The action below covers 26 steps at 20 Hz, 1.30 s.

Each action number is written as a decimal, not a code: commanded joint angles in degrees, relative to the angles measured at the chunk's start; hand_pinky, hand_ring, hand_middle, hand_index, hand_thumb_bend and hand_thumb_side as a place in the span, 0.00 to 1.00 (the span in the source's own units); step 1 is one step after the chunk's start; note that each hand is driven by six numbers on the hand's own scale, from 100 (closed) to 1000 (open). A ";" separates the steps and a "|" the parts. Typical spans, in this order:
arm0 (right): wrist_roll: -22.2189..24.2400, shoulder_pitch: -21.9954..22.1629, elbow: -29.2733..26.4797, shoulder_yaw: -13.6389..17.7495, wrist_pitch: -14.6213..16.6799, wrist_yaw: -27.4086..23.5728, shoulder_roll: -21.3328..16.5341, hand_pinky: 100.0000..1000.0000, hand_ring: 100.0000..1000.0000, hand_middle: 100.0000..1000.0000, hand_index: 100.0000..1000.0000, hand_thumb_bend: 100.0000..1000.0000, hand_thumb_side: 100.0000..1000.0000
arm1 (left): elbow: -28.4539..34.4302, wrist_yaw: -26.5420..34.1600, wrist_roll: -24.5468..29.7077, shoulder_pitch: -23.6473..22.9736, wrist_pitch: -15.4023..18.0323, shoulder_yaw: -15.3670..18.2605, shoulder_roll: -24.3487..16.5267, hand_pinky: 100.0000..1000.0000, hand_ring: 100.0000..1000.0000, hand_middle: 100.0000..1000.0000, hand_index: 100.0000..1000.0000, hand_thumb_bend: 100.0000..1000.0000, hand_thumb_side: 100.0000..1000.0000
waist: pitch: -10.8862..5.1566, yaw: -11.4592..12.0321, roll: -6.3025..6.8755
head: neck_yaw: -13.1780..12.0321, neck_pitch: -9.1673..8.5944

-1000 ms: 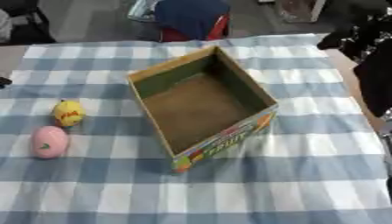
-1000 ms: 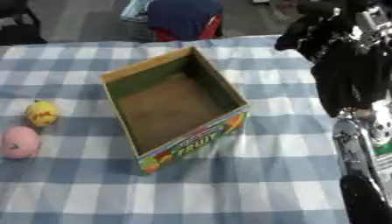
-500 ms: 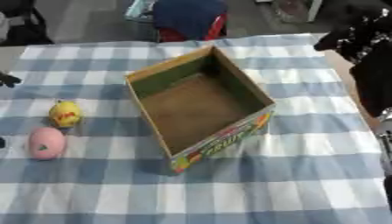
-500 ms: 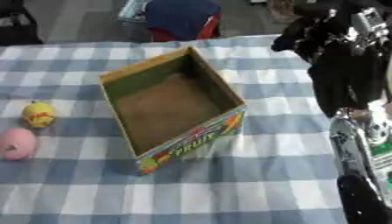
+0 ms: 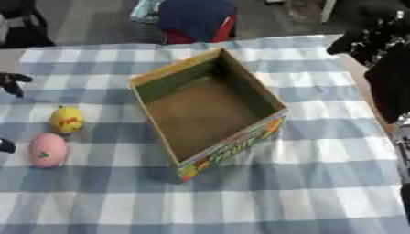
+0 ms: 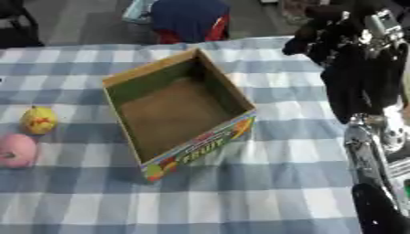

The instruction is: Pick up objects on the table and place them in the box.

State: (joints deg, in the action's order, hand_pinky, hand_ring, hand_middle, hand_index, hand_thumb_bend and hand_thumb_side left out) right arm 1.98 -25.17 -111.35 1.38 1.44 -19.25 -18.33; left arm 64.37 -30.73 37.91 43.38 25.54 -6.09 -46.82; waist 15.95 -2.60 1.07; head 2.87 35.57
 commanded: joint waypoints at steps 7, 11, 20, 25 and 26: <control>0.19 -0.42 -0.60 0.08 -0.08 -0.01 -0.58 0.56 0.51 0.47 0.69 0.00 1.00 | 1.71 1.99 11.90 1.65 5.42 -1.05 -0.56 0.35 0.71 0.62 0.93 0.73 0.30 | -1.02 -0.08 0.14 | -0.16 -0.48; 0.18 -0.40 -0.61 0.07 -0.12 -0.04 -0.59 0.56 0.51 0.47 0.69 0.00 1.00 | 1.86 -0.20 11.85 1.65 4.99 -1.74 -0.17 0.33 0.68 0.59 0.91 0.64 0.24 | -1.03 -0.02 0.18 | -0.15 -0.37; 0.27 -0.32 -0.64 0.04 -0.30 -0.01 -0.59 0.56 0.51 0.47 0.69 0.00 1.00 | 3.83 -0.11 12.24 0.95 3.82 -3.83 0.92 0.32 0.66 0.59 0.86 0.66 0.24 | -0.85 0.16 0.26 | -0.09 -0.24; 0.27 -0.36 -0.67 0.04 -0.37 0.01 -0.60 0.56 0.51 0.47 0.69 0.00 1.00 | 4.68 1.48 13.97 0.32 3.43 -4.85 0.98 0.30 0.65 0.57 0.82 0.64 0.24 | -0.80 0.15 0.24 | -0.12 -0.18; 0.27 -0.35 -0.67 0.03 -0.38 0.02 -0.60 0.57 0.52 0.47 0.69 0.00 1.00 | 4.91 1.71 14.01 0.22 3.45 -5.10 0.96 0.30 0.64 0.57 0.81 0.64 0.24 | -0.79 0.15 0.25 | -0.14 -0.19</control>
State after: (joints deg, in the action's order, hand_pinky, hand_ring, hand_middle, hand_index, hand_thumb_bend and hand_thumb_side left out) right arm 2.21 -25.13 -111.35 1.37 1.18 -19.25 -18.33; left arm 68.20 -29.59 43.04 42.95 20.42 -11.28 -44.36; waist 16.08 -2.48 1.28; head 2.82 35.57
